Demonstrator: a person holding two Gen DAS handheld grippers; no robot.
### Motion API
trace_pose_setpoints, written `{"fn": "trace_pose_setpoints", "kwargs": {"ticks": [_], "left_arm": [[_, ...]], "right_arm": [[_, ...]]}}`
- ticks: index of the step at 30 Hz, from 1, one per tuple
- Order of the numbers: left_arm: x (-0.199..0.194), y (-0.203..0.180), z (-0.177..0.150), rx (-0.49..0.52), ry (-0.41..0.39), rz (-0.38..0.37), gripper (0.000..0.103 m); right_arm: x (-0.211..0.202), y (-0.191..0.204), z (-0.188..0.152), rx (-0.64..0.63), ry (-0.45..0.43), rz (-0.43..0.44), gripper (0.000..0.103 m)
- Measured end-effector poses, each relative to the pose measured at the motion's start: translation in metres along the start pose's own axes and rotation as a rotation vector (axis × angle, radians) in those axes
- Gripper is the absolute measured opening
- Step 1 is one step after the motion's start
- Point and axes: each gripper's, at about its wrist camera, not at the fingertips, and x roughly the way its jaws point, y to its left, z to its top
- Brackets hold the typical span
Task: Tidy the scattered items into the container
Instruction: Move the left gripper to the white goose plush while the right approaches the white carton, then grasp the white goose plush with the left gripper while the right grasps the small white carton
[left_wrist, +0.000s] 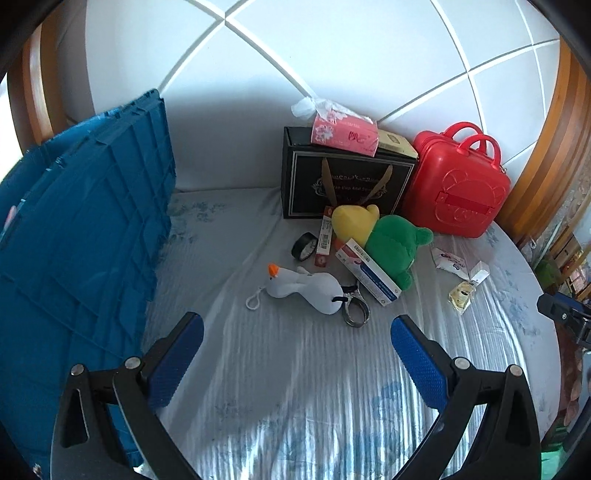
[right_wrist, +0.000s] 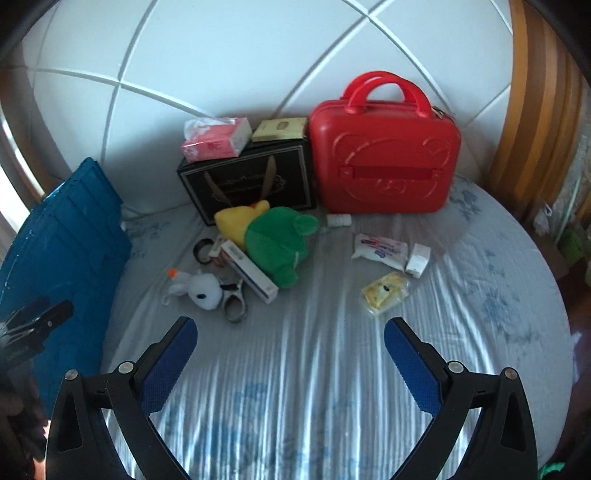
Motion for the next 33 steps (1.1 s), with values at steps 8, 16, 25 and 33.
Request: {"fn": "trace_pose_setpoints", "kwargs": {"ticks": [8, 16, 25, 33], "left_arm": [[0.068, -0.027, 0.002, 0.004, 0.044, 0.032, 0.103], [0.151, -0.036, -0.001, -0.072, 0.087, 0.065, 0.103], [0.247, -0.015, -0.007, -0.276, 0.114, 0.061, 0.097], [0.274, -0.032, 0.004, -0.246, 0.09, 0.055, 0.083]], "right_arm": [[0.044, -0.058, -0.004, 0.015, 0.039, -0.045, 0.103], [0.097, -0.108, -0.006, 0.037, 0.071, -0.099, 0.103], [0.171, -0.153, -0.015, 0.068, 0.109, -0.146, 0.103], [0.211, -0.174, -0.007, 0.106, 0.086, -0.156, 0.103]]}}
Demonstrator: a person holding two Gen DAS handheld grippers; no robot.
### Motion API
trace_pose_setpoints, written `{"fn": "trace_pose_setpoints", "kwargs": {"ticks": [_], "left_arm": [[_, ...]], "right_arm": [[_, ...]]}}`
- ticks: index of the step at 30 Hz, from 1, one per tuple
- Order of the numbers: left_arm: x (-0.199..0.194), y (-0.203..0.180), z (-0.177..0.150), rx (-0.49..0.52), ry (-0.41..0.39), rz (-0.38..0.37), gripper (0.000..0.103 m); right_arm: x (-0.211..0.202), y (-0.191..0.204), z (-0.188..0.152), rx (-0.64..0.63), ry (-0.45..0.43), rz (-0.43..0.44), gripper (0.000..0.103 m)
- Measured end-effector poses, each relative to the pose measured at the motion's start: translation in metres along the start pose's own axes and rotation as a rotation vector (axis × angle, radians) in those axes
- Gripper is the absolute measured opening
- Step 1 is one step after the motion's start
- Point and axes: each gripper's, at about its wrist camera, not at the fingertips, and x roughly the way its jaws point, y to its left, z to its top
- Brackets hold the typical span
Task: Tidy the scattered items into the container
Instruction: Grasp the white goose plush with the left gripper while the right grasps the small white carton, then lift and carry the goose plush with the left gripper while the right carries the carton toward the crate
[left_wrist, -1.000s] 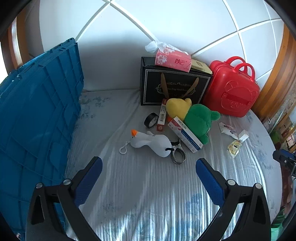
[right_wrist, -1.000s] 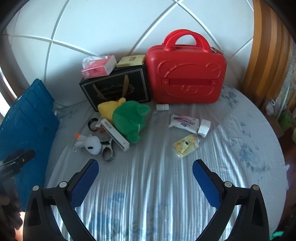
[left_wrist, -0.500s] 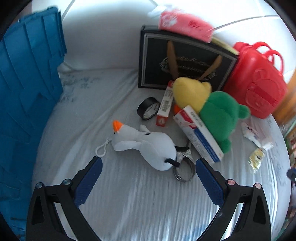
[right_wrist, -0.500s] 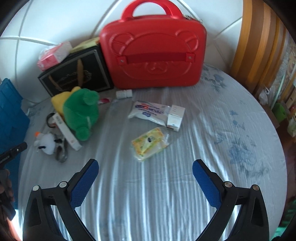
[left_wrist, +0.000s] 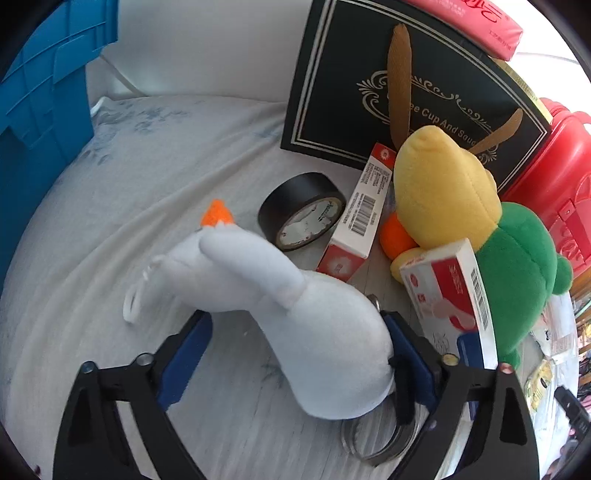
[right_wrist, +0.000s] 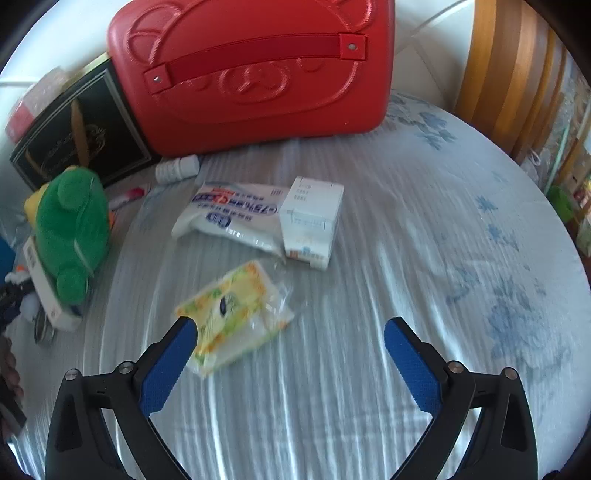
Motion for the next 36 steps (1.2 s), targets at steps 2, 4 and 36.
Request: {"fn": "trace_pose_setpoints", "kwargs": {"ticks": [2, 4, 36], "left_arm": [[-0.002, -0.003, 0.0, 0.018, -0.009, -0.021, 0.065], [-0.003, -0.004, -0.001, 0.028, -0.01, -0.047, 0.055], [-0.115, 0.023, -0.048, 0.043, -0.017, -0.143, 0.051]], "right_arm": [[0.004, -0.003, 0.008, 0.015, -0.023, -0.003, 0.103], [0.01, -0.007, 0.015, 0.029, -0.035, -0.012, 0.103], [-0.044, -0.016, -0.005, 0.058, -0.016, -0.054, 0.03]]}}
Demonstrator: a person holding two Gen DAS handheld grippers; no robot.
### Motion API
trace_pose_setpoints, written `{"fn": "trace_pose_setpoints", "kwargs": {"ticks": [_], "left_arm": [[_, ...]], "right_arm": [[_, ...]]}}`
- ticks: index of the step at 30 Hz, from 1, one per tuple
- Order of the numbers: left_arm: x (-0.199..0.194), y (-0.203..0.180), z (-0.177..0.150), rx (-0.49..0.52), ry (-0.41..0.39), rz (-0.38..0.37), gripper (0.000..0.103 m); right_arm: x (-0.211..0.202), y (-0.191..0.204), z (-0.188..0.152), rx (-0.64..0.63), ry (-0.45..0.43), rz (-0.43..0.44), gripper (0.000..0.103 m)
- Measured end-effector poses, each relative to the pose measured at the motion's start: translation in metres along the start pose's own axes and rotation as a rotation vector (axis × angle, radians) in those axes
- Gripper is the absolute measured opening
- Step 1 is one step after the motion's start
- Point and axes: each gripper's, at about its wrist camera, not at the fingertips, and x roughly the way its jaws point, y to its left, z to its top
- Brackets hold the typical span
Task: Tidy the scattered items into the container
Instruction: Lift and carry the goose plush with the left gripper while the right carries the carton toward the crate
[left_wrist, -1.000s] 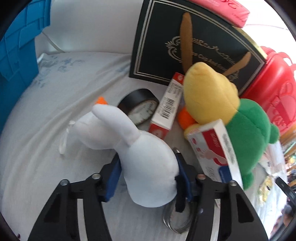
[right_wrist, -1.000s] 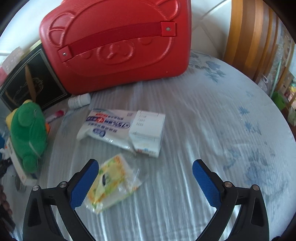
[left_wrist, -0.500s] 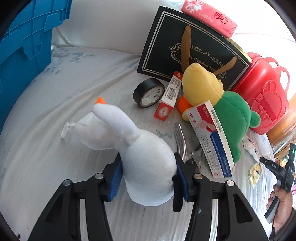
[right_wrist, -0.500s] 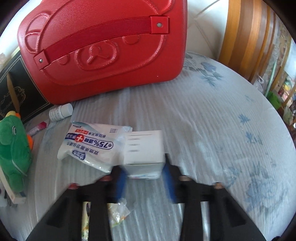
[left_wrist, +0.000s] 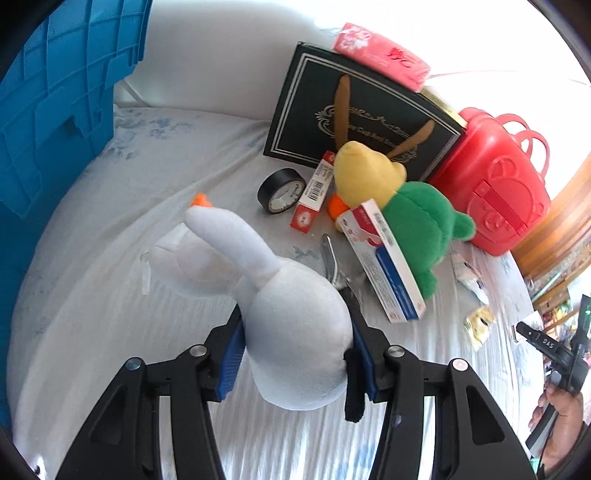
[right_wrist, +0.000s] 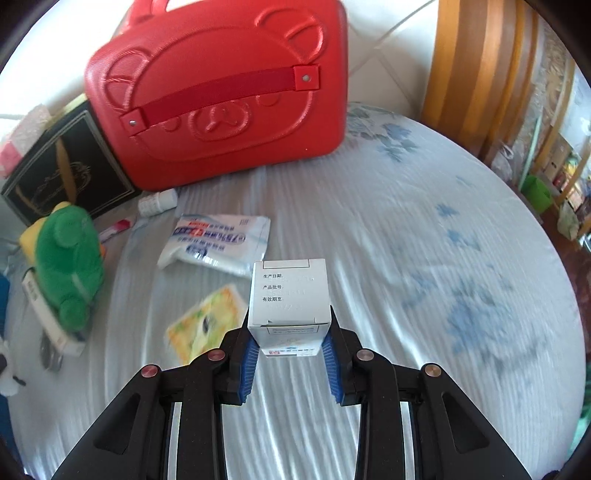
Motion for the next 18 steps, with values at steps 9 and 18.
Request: {"fn": "trace_pose_setpoints", "kwargs": {"ticks": [9, 18], "left_arm": [[-0.061, -0.017, -0.01, 0.073, -0.002, 0.0, 0.051], [-0.136, -0.036, -0.016, 0.146, -0.041, 0.006, 0.051]], "right_arm": [[-0.084, 0.011, -0.033, -0.04, 0.007, 0.014, 0.03], [-0.173, 0.034, -0.058, -0.058, -0.019, 0.084, 0.03]]}}
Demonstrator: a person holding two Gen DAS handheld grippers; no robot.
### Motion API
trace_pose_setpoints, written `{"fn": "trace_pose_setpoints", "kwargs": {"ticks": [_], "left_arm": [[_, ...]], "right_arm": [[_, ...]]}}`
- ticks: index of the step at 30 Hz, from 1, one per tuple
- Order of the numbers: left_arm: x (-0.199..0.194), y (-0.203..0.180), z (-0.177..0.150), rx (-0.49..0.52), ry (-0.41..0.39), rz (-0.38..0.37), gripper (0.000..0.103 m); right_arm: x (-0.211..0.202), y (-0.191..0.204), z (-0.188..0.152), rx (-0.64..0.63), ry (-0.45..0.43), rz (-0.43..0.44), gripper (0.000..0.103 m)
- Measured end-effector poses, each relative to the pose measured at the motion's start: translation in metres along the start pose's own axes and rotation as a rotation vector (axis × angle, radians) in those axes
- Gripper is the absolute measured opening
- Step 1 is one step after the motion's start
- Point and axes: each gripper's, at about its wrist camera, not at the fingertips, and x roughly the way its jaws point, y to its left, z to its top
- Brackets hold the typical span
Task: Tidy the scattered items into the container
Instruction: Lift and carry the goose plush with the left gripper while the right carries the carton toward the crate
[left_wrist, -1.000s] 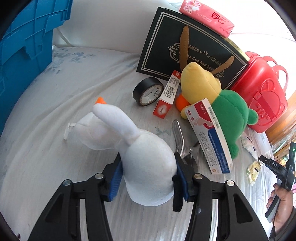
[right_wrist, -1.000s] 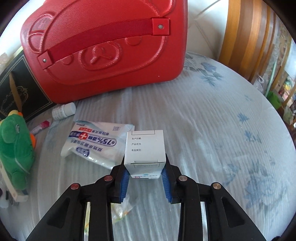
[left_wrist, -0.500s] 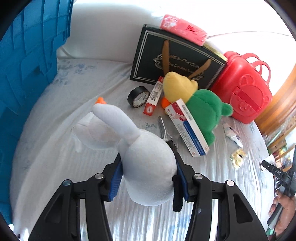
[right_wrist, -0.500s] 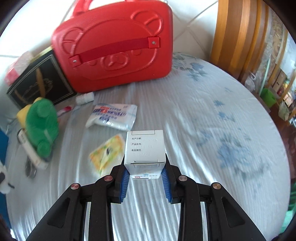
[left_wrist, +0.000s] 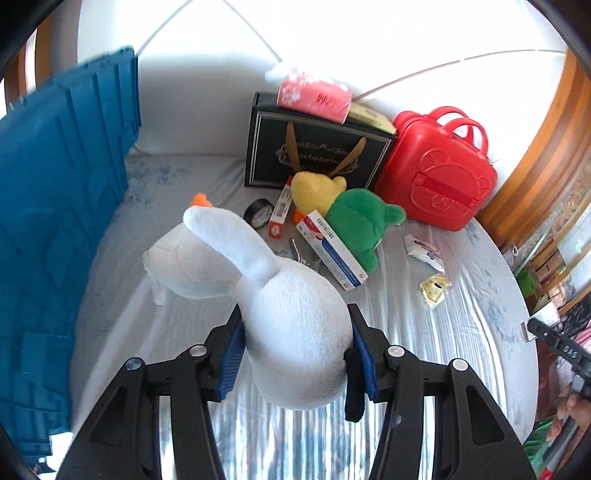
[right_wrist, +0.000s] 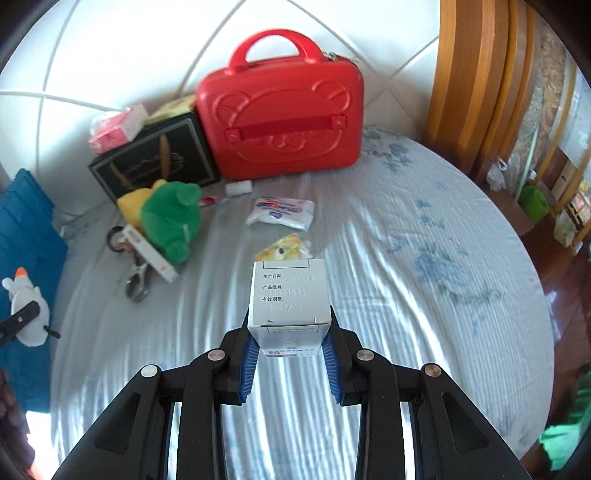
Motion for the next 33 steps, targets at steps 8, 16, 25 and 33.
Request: {"fn": "trace_pose_setpoints", "kwargs": {"ticks": [8, 16, 25, 33], "left_arm": [[-0.054, -0.008, 0.004, 0.056, -0.034, -0.002, 0.051], [-0.093, -0.01, 0.005, 0.069, -0.079, -0.022, 0.051], [-0.125, -0.014, 0.003, 0.123, -0.103, -0.051, 0.051], [-0.153, -0.005, 0.009, 0.153, -0.14, -0.088, 0.051]], "right_arm": [[-0.052, 0.018, -0.018, -0.02, -0.032, 0.033, 0.03], [-0.087, 0.039, -0.035, -0.034, -0.038, 0.077, 0.03], [-0.131, 0.064, -0.031, -0.049, -0.087, 0.104, 0.03], [-0.163, 0.093, -0.03, -0.062, -0.121, 0.132, 0.03]]}}
